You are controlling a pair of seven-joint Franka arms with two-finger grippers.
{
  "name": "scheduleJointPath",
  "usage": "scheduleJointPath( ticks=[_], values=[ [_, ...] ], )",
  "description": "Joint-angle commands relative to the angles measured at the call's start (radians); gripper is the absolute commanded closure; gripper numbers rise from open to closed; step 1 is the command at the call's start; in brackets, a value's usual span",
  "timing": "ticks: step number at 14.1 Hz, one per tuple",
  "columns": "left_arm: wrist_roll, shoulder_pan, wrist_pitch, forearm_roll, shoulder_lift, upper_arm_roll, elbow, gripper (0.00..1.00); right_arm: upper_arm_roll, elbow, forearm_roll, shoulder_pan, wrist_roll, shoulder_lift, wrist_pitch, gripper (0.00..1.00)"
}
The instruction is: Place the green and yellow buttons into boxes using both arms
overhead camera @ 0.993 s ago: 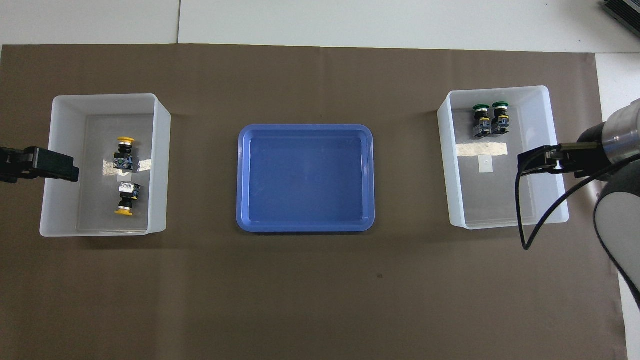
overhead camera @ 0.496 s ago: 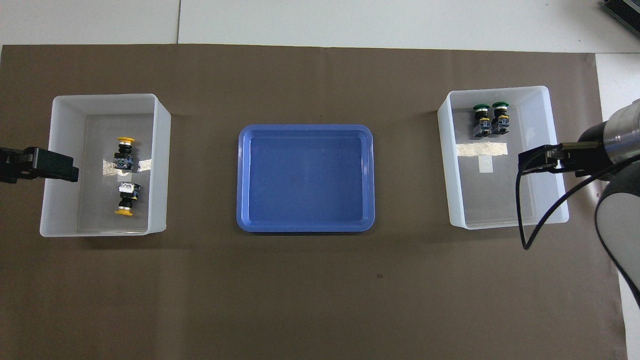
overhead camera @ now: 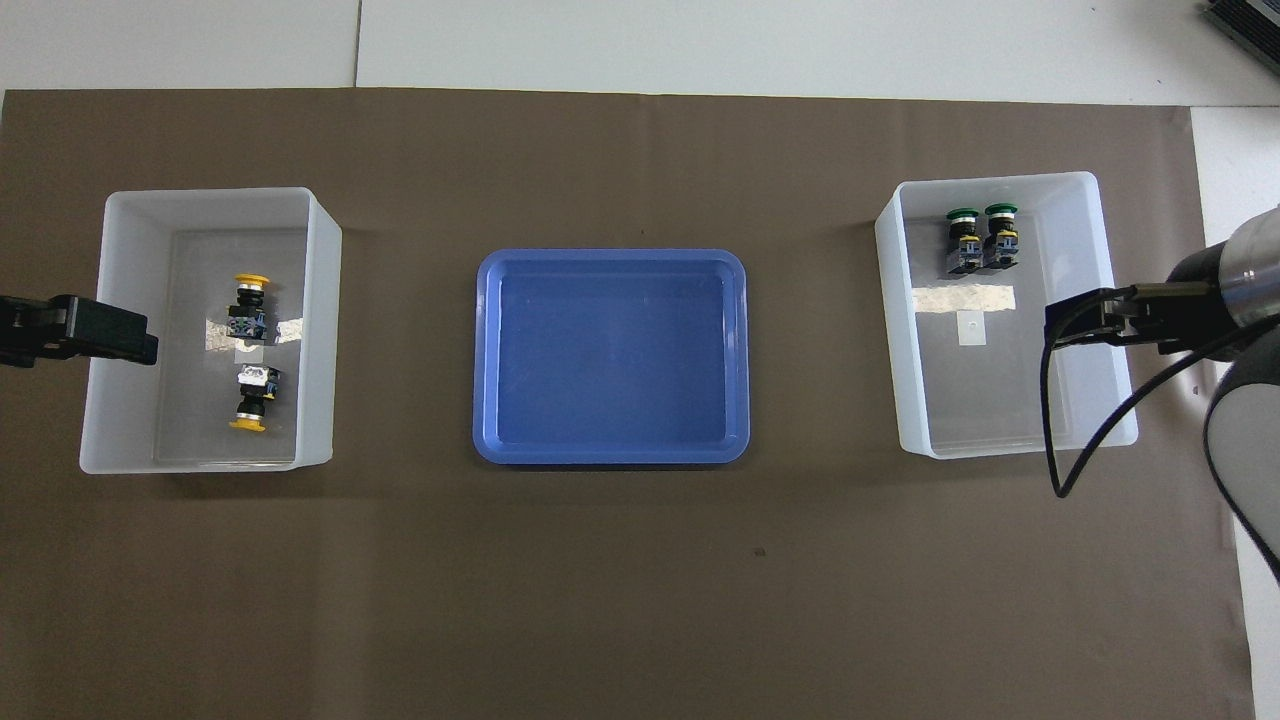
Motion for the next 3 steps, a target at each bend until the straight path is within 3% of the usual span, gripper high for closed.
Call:
scheduleJointPath(
  ticks=[1,3],
  values=[
    [0.007,-0.002,0.013,-0.013,-0.028,0.007,-0.037,0.0,-0.01,-0.017,0.013,0.006,-0.01,-0.014,0.003,0.0],
    [0.006,-0.002,0.013,-0.013,-0.03,0.007,-0.037,0.0,-0.01,-0.021,0.016,0.006,-0.01,-0.015,0.003,0.0]
  ],
)
